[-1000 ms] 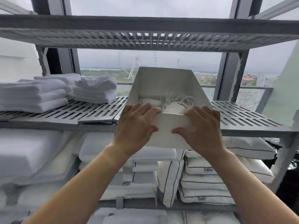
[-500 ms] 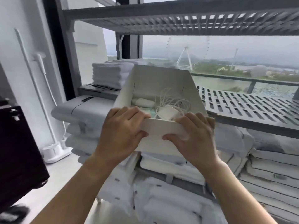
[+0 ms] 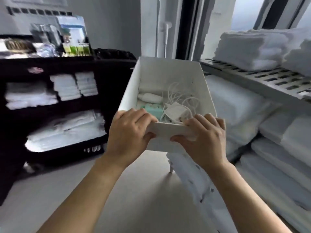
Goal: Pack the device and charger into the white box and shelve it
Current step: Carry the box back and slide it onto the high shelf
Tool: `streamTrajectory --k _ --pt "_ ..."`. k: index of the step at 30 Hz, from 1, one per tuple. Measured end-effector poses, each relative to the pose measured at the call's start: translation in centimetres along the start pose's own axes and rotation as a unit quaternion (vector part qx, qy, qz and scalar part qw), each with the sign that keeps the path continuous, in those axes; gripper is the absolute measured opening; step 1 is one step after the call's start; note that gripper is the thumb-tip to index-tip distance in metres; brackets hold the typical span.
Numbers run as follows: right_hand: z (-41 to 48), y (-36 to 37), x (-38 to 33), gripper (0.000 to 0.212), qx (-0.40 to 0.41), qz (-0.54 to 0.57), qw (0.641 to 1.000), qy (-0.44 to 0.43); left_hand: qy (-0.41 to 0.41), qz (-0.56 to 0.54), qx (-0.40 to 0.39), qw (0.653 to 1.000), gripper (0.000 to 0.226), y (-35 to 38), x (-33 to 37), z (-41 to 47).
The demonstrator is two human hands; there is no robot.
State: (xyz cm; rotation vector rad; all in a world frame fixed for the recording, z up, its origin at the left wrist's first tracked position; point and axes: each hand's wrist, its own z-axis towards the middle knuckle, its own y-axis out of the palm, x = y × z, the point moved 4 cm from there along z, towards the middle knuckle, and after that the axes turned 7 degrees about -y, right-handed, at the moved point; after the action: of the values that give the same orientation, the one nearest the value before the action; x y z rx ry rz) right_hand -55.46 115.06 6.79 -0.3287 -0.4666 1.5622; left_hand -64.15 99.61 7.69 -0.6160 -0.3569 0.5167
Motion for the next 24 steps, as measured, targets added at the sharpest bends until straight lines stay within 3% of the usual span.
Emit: streamTrajectory --k 12,24 --pt "2.8 14.3 -4.9 0.044 -0.022 0.237 0.967 -0.092 -0.196 0.184 -0.034 0.963 0.037 -0.8 -9.4 -3.8" --pt "2.4 19.4 -14.0 0.045 -0.033 0.407 0.894 -0.185 -0.373 0.318 -0.029 0.871 0.046 -5.4 -11.5 -10.8"
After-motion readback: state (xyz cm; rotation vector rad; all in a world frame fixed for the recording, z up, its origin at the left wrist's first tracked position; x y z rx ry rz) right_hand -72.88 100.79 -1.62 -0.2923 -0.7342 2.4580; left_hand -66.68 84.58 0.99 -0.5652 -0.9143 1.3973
